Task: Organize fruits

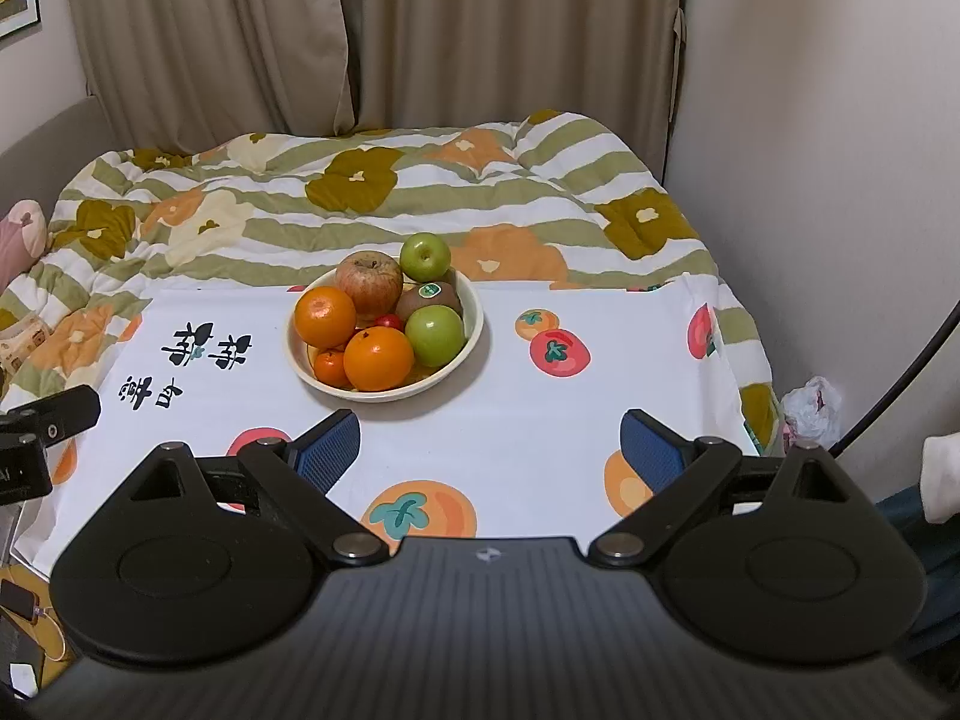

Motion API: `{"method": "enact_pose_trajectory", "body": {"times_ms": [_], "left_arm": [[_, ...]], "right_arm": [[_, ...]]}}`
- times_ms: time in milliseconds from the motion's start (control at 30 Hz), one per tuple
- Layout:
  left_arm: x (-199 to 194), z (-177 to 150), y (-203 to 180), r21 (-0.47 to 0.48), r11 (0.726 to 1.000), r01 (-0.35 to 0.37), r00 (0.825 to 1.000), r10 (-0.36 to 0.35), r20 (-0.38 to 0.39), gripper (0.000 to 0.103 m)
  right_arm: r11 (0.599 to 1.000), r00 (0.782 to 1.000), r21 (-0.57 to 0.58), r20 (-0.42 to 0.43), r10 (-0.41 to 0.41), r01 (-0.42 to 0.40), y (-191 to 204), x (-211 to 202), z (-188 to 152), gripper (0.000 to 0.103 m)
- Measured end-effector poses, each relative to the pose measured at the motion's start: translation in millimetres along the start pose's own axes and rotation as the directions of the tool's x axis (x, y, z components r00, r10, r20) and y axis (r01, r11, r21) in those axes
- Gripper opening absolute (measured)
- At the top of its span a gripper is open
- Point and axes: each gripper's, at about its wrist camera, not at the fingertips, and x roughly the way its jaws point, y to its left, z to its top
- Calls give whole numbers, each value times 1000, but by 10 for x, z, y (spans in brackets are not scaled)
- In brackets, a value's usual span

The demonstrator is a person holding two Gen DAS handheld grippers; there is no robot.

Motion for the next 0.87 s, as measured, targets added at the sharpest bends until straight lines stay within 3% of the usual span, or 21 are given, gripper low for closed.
{"method": "enact_pose_trajectory", "body": {"times_ms": [867], "left_arm": [[86, -14, -27, -7, 1000, 12, 999, -12, -43, 103]], "right_arm": [[1000, 1000, 18, -22, 8, -7, -21, 89, -53, 103]]}}
